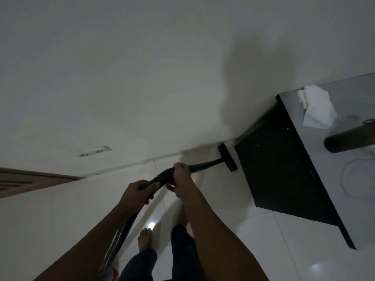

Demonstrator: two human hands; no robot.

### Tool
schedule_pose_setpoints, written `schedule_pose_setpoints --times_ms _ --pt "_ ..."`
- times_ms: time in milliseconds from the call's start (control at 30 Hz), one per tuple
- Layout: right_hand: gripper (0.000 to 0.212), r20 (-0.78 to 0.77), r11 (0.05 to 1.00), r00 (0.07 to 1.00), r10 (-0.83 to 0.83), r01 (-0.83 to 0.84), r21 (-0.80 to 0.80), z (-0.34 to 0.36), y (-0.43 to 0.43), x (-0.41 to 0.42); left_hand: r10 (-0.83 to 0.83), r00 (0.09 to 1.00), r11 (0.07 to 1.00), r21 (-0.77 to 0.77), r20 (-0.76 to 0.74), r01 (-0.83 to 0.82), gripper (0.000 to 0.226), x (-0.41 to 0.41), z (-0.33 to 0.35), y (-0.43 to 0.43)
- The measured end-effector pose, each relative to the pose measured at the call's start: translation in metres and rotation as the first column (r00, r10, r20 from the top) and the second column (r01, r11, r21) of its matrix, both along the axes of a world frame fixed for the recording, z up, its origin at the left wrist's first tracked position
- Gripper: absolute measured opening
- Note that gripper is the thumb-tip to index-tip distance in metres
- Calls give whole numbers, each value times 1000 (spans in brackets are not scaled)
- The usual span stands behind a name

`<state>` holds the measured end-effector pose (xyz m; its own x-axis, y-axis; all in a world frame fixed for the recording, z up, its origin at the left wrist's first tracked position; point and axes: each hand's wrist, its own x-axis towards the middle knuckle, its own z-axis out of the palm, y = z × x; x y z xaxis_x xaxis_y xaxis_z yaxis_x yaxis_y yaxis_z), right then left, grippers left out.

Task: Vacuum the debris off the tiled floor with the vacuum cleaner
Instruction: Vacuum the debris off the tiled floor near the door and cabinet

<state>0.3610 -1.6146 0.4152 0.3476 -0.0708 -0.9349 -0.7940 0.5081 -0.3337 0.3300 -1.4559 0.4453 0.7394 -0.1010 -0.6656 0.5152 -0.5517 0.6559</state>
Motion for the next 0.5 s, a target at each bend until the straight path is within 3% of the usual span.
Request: schedule_pose_setpoints --times_ms 133,300,500 --pt "25 -30 1000 1000 3 -4 -11 -4 -14 6 -104 993 994 -27 -59 103 36 12 2 -7" --pt "15 -42 996 997 58 -60 -62 -5 -3 4 42 996 997 -54 -79 -46 48 3 6 -9" --pt "30 -129 984 982 135 -148 -100 0 9 -11 -51 975 997 -64 -215 38 59 -16 13 18"
